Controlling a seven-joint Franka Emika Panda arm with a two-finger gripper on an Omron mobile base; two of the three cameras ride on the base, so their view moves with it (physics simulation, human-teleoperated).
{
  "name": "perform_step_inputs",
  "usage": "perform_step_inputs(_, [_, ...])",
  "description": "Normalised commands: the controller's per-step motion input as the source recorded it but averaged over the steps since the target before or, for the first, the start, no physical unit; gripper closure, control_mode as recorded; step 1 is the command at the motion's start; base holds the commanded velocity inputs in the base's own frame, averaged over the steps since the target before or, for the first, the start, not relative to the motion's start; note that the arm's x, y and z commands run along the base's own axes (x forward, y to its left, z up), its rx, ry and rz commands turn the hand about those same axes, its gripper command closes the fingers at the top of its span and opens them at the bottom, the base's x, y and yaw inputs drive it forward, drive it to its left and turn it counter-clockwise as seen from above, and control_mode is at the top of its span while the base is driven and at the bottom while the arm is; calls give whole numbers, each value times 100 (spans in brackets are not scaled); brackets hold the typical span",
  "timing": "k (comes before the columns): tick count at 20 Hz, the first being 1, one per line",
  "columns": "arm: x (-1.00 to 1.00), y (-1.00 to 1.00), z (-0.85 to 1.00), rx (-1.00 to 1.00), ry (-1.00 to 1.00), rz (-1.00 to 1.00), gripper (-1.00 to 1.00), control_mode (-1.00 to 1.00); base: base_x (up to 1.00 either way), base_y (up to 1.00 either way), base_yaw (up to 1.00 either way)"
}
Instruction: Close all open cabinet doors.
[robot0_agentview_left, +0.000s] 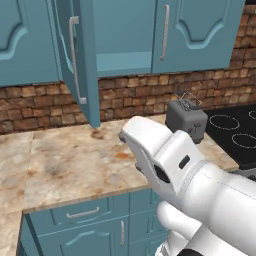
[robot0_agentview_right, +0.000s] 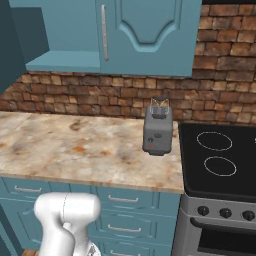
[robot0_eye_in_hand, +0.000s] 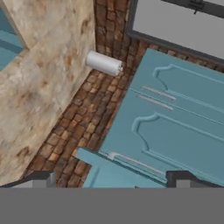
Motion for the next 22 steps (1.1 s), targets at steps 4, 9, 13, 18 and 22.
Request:
perform_step_inputs(4, [34, 65, -17, -1, -1, -9, -100, -100, 0, 0, 0])
perform_step_inputs(9, [39, 50, -14, 0, 0, -13, -100, -100, 0, 0, 0])
perform_step_inputs(13, [48, 33, -7, 0, -1, -18, -100, -100, 0, 0, 0])
perform_step_inputs(18, [66, 25, -7, 0, -1, -21, -100, -100, 0, 0, 0])
perform_step_inputs(22, [76, 10, -5, 2, -1, -21, -100, -100, 0, 0, 0])
